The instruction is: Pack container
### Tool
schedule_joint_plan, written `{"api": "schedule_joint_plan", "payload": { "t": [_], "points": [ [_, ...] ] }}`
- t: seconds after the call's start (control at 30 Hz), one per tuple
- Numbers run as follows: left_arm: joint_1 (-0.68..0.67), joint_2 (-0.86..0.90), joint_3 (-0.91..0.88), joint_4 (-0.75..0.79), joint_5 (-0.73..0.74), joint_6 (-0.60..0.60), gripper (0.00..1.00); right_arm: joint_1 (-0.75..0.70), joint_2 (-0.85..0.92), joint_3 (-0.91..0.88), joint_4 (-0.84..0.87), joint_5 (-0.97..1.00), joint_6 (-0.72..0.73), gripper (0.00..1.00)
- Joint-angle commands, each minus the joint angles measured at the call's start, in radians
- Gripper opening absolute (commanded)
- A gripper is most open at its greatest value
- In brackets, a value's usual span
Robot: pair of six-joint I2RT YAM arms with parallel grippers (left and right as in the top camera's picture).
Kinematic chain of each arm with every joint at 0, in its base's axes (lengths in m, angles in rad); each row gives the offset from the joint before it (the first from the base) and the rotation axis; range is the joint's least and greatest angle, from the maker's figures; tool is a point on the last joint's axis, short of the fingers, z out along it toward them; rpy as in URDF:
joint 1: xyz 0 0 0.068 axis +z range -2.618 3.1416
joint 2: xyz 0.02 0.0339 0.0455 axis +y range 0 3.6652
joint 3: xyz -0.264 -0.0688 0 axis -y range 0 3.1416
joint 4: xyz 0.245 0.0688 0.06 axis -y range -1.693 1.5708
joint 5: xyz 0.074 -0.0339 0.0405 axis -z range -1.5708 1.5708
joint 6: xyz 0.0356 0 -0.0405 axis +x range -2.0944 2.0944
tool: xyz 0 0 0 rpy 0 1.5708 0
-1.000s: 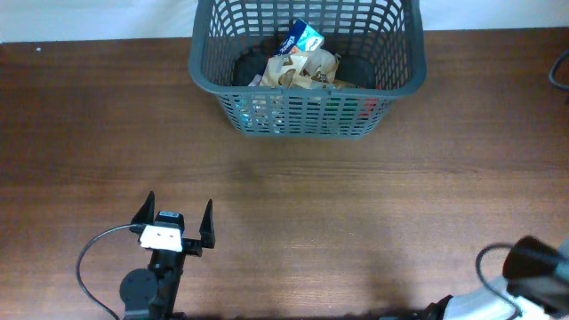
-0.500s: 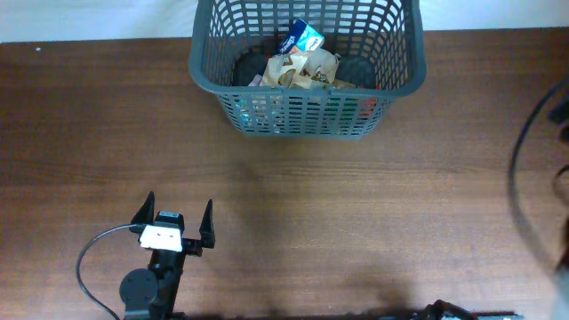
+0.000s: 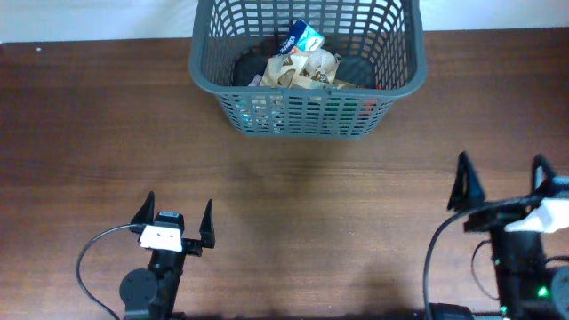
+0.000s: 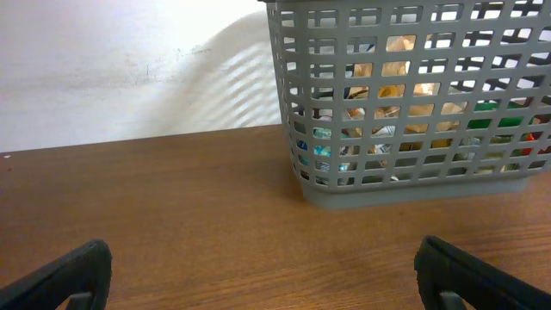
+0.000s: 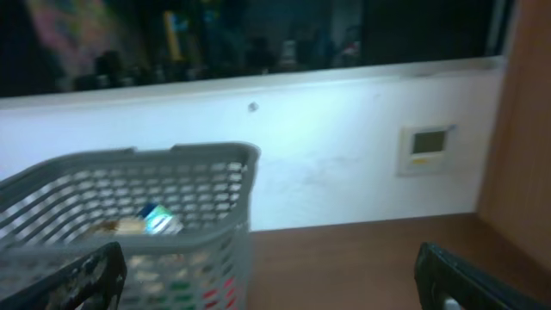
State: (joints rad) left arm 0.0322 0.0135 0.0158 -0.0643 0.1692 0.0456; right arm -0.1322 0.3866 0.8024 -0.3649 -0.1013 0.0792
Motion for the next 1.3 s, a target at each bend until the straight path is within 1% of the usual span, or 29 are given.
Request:
{"api": "schedule_joint_plan", "payload": {
  "t": [0.0,0.2,0.4,0.57,0.9,1.27],
  "points": [
    [0.0,-0.008,-0.007,0.0,0.011,0.012,0.99,0.035,-0.087,-0.095,0.012,-0.034,0.004,0.99],
    [0.0,-0.008,-0.007,0.0,0.011,0.012,0.99,0.055,-0.232,-0.315,0.136,-0.026,0.004,0.99],
    [0.0,-0.008,-0.007,0.0,0.011,0.012,0.99,0.055,-0.337,-0.459,0.219,-0.026,0.004,0.99],
    [0.001,-0.008,-0.007,0.0,0.011,0.012,0.99,0.056,-0.361,-0.518,0.224,-0.027,0.005,0.99],
    [0.0,-0.008,-0.007,0.0,0.011,0.012,0.99,0.119,-0.383,-0.603,0.224,-0.019,0.004,0.99],
    [0.001,-0.008,-0.007,0.0,0.011,0.012,0.99,0.122,-0.383,-0.663,0.235,-0.019,0.004,0.99]
  ]
}}
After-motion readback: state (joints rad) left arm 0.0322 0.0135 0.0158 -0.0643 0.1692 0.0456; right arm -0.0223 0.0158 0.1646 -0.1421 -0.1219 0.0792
